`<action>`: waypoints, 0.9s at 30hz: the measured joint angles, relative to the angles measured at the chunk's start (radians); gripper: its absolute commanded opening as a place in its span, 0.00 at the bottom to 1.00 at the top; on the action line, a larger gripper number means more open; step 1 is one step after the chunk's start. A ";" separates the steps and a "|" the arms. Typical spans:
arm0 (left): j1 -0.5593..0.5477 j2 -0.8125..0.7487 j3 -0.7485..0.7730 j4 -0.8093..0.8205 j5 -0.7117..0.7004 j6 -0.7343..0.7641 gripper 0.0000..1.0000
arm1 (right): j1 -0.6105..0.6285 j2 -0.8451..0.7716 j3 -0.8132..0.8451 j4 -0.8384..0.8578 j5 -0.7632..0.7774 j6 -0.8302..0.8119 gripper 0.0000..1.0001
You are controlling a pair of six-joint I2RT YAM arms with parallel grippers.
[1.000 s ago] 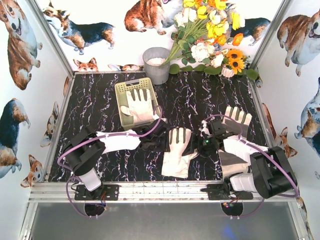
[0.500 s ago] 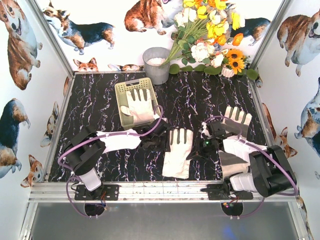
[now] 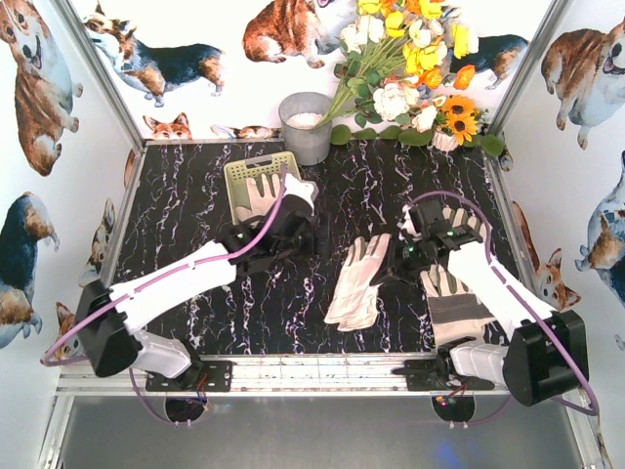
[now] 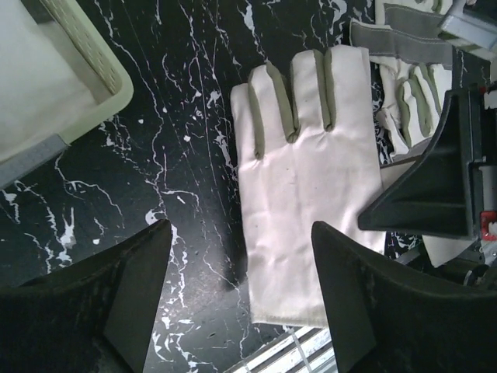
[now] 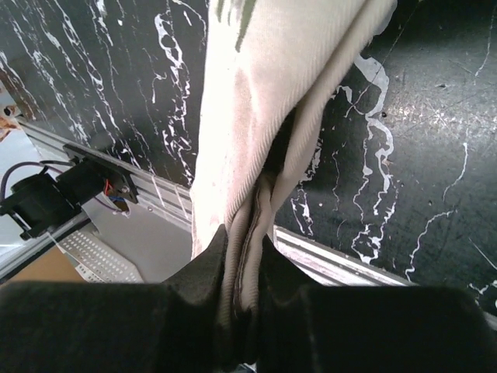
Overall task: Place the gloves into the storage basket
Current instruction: Pick up the glove at the corner of the board, then turn over the glove.
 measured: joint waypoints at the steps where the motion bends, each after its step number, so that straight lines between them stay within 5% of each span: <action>1: 0.000 -0.016 -0.003 0.002 -0.003 0.004 0.70 | 0.000 0.000 0.024 -0.026 0.007 0.000 0.00; 7: -0.028 -0.069 -0.009 0.014 -0.009 0.044 0.78 | 0.000 0.024 0.145 -0.118 0.028 0.025 0.00; 16: -0.176 0.059 0.097 0.007 0.013 0.097 0.86 | 0.011 0.037 0.248 -0.167 0.076 0.159 0.00; 27: -0.272 0.201 0.220 -0.046 -0.069 0.198 0.85 | 0.109 0.195 0.399 -0.243 0.142 0.336 0.00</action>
